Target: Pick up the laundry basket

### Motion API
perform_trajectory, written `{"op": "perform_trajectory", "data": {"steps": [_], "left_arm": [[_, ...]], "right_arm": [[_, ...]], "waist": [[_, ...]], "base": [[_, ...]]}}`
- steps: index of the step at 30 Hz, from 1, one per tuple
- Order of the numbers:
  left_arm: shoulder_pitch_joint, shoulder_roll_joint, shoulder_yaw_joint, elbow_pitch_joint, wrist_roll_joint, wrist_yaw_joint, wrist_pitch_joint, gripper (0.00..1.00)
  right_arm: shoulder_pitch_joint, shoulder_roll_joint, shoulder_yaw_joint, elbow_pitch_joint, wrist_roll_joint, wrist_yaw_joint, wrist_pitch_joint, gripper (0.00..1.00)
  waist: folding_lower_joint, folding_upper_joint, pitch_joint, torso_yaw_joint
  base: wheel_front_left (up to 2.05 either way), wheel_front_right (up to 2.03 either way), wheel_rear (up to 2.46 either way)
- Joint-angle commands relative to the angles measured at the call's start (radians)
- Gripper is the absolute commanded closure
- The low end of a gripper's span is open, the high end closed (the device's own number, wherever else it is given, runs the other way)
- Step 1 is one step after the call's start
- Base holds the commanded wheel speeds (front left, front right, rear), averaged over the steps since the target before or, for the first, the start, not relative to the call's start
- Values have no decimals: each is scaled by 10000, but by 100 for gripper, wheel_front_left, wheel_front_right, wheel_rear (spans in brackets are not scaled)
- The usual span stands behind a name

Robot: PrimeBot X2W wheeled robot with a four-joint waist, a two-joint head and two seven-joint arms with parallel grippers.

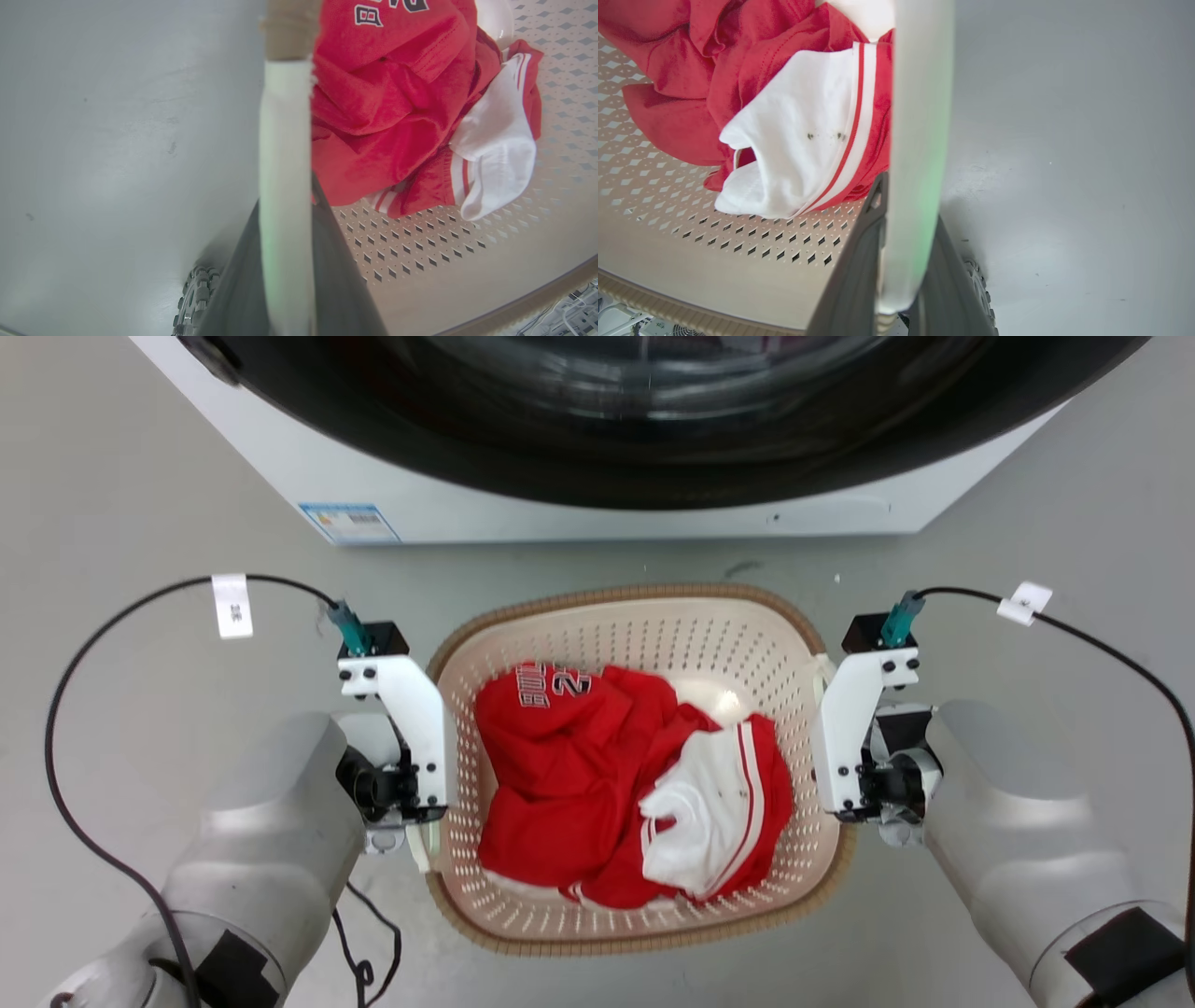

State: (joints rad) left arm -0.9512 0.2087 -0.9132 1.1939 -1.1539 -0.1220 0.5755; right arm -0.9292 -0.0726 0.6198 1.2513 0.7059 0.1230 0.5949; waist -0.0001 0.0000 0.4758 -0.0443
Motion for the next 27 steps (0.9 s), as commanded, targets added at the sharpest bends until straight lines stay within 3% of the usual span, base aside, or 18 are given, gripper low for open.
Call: {"op": "perform_trajectory", "data": {"steps": [1, 27], "left_arm": [[147, -503, -31, -177, -130, -147, 115, 100], [1445, -907, -197, 316, -1002, -149, 1682, 100]], "right_arm": [[120, 406, 47, -237, 176, 139, 59, 100], [1367, 463, 895, -165, 1523, 141, 1810, 100]], "waist": [[1, 0, -611, 86], [1, 0, -3896, 162]], "base": [[0, 0, 0], [0, 0, 0]]}}
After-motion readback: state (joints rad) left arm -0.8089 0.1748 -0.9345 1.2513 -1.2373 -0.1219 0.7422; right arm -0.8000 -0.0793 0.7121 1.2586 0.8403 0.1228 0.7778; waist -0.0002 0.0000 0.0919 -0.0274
